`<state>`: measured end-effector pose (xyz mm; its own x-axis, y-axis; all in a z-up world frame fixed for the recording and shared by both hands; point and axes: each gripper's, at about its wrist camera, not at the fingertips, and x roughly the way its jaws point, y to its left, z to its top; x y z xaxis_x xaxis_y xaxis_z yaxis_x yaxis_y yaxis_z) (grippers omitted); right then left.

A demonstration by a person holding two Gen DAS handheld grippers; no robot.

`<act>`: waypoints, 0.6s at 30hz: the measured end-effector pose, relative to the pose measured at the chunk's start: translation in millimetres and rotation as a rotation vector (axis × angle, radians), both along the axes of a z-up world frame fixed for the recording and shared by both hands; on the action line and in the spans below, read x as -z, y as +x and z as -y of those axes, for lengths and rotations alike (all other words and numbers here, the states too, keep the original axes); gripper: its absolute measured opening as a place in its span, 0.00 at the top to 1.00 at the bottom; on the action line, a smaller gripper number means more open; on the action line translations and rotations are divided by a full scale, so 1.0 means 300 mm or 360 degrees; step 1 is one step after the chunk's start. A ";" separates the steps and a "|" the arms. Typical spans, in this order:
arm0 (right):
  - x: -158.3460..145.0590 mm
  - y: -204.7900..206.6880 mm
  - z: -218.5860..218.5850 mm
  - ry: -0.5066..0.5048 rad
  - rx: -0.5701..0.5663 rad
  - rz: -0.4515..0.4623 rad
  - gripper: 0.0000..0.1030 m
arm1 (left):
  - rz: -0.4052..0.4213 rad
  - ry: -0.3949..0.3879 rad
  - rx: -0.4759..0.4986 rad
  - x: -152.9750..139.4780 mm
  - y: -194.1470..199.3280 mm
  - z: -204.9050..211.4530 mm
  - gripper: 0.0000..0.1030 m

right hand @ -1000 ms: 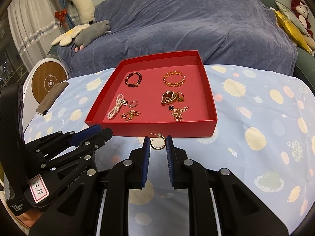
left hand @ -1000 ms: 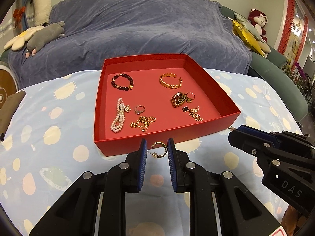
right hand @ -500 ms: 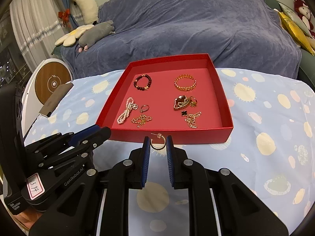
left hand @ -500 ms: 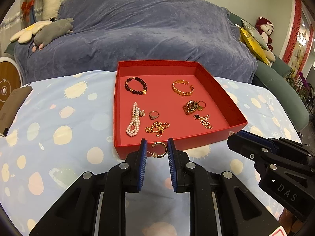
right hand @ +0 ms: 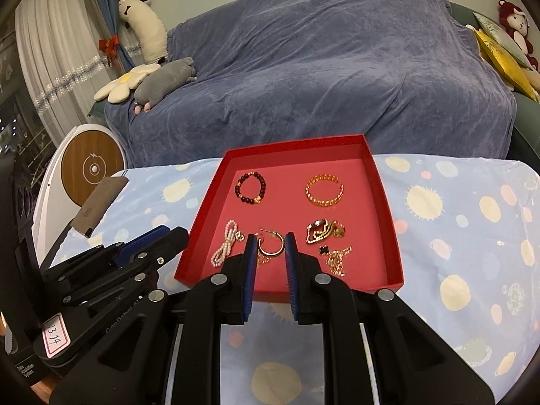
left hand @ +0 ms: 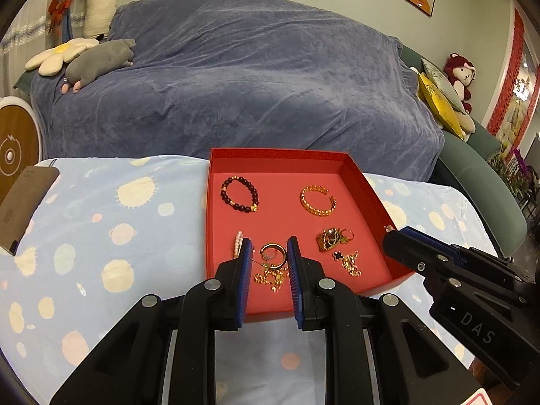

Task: Organize jewelry
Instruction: 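Carry both hoop earrings into the red box and open both tools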

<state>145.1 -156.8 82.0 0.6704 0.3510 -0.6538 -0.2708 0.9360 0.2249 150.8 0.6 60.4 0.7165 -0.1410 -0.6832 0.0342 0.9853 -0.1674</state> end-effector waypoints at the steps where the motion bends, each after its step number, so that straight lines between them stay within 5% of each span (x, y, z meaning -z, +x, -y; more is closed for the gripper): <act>1: -0.006 0.018 0.005 -0.0001 0.0011 0.0000 0.84 | -0.0003 0.0009 -0.0015 -0.005 0.021 -0.006 0.82; 8: -0.015 0.156 0.044 -0.0014 0.0111 0.0015 0.84 | -0.0008 0.0013 -0.0037 -0.003 0.164 -0.019 0.82; 18: 0.131 0.297 0.052 -0.0072 0.0150 -0.0108 0.84 | -0.0097 0.0066 -0.0026 0.102 0.297 -0.005 0.82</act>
